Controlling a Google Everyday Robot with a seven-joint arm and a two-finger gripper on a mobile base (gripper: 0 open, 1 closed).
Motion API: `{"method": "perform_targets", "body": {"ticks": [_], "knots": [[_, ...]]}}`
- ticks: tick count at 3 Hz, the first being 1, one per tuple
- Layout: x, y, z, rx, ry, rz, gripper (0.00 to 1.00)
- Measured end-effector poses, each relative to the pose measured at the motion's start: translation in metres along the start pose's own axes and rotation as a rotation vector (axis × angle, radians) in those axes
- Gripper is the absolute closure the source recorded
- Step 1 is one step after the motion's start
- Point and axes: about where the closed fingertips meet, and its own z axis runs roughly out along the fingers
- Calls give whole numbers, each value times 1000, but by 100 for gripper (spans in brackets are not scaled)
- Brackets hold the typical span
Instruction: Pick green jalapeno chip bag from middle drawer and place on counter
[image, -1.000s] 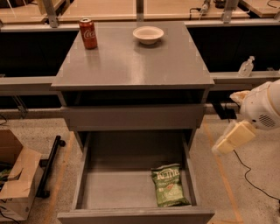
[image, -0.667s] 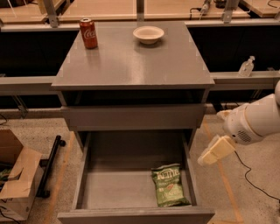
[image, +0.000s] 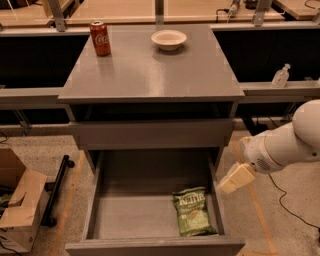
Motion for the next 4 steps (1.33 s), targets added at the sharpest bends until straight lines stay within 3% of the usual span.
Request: {"method": "perform_targets", "body": {"ticks": [1, 3, 4], "knots": [[10, 4, 21, -55, 11, 28, 0], [42, 15, 113, -190, 39, 78, 0], [46, 18, 123, -205, 44, 83, 0]]}}
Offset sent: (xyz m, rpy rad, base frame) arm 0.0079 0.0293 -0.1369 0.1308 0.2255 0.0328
